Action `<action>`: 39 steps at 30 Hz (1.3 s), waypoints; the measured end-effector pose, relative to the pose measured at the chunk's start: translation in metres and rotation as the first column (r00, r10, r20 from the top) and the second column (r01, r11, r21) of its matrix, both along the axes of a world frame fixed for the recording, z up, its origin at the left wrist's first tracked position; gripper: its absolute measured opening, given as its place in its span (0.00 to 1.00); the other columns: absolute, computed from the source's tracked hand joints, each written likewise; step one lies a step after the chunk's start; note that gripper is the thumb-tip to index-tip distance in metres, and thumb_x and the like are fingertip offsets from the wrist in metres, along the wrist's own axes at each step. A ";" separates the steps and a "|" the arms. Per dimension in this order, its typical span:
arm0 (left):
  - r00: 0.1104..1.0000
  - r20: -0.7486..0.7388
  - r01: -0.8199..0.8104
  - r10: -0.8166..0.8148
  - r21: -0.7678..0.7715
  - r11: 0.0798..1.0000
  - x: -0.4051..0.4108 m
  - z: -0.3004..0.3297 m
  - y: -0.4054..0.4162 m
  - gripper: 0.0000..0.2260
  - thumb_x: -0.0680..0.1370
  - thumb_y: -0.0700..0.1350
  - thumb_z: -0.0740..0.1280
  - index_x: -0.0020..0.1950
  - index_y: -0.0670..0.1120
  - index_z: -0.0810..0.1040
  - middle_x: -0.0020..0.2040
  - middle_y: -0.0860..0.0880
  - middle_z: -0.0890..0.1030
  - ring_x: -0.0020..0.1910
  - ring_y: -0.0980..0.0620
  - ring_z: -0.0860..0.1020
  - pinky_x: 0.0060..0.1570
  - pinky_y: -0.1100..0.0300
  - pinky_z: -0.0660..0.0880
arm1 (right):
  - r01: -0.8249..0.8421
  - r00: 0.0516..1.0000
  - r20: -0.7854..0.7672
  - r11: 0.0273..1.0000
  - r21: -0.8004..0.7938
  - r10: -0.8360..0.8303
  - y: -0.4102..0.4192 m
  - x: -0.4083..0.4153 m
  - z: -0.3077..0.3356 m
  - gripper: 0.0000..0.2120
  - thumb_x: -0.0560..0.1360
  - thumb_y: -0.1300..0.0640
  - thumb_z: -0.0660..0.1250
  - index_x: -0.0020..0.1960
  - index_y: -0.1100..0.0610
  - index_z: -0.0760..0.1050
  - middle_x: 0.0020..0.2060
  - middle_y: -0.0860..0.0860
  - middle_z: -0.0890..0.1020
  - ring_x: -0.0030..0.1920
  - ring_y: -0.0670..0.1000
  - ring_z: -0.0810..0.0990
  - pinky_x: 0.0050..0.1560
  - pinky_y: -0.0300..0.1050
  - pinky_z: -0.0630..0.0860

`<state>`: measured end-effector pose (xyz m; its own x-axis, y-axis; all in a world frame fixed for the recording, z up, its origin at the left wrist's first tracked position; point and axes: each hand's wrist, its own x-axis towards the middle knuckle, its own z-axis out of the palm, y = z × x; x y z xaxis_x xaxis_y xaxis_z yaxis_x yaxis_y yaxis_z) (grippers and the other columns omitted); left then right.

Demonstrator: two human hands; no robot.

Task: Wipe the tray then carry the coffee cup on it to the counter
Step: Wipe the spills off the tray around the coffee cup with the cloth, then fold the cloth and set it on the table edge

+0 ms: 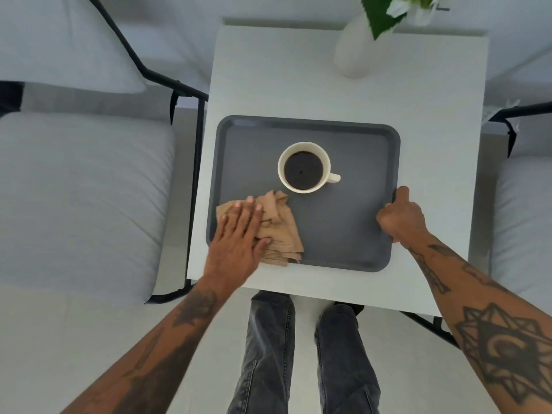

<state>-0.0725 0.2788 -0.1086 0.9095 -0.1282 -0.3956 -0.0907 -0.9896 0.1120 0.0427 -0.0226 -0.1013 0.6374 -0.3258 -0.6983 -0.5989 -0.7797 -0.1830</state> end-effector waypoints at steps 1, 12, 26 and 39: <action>1.000 -0.014 0.001 -0.001 0.001 1.000 0.001 0.003 0.015 0.32 0.81 0.61 0.47 0.79 0.43 0.55 0.80 0.44 0.55 0.79 0.43 0.53 0.75 0.45 0.56 | 0.001 1.000 0.000 1.000 -0.009 -0.001 0.000 0.000 -0.001 0.11 0.74 0.61 0.56 0.54 0.54 0.59 0.52 0.63 0.73 0.46 0.66 0.76 0.48 0.61 0.80; 0.993 0.035 -0.108 0.109 -0.039 0.993 0.044 0.013 0.051 0.26 0.71 0.66 0.62 0.57 0.47 0.78 0.50 0.47 0.78 0.53 0.44 0.74 0.58 0.48 0.61 | 0.022 0.999 -0.023 1.000 0.011 -0.022 0.001 0.004 0.003 0.09 0.77 0.60 0.57 0.53 0.56 0.58 0.49 0.61 0.73 0.49 0.65 0.77 0.52 0.62 0.78; 0.933 0.190 0.353 -0.306 -0.308 0.884 -0.032 0.136 -0.044 0.19 0.65 0.33 0.73 0.51 0.48 0.74 0.41 0.52 0.79 0.38 0.47 0.73 0.41 0.54 0.68 | -0.728 0.624 0.504 0.678 0.098 0.597 0.003 -0.105 0.138 0.38 0.74 0.56 0.68 0.76 0.42 0.51 0.79 0.47 0.52 0.77 0.51 0.55 0.72 0.49 0.63; 0.945 0.126 0.324 -0.300 -0.470 0.821 -0.080 0.158 -0.196 0.12 0.68 0.44 0.66 0.49 0.56 0.79 0.38 0.57 0.79 0.37 0.56 0.73 0.39 0.64 0.67 | -0.810 0.472 0.573 0.586 -0.018 0.670 -0.154 -0.190 0.170 0.10 0.75 0.52 0.62 0.49 0.44 0.80 0.41 0.43 0.81 0.37 0.43 0.74 0.39 0.35 0.69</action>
<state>-0.1529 0.0828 0.0493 0.8034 -0.5705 -0.1706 -0.4018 -0.7307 0.5519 -0.1469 -0.1766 0.0692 0.8074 0.5546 -0.2011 0.4128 -0.7747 -0.4790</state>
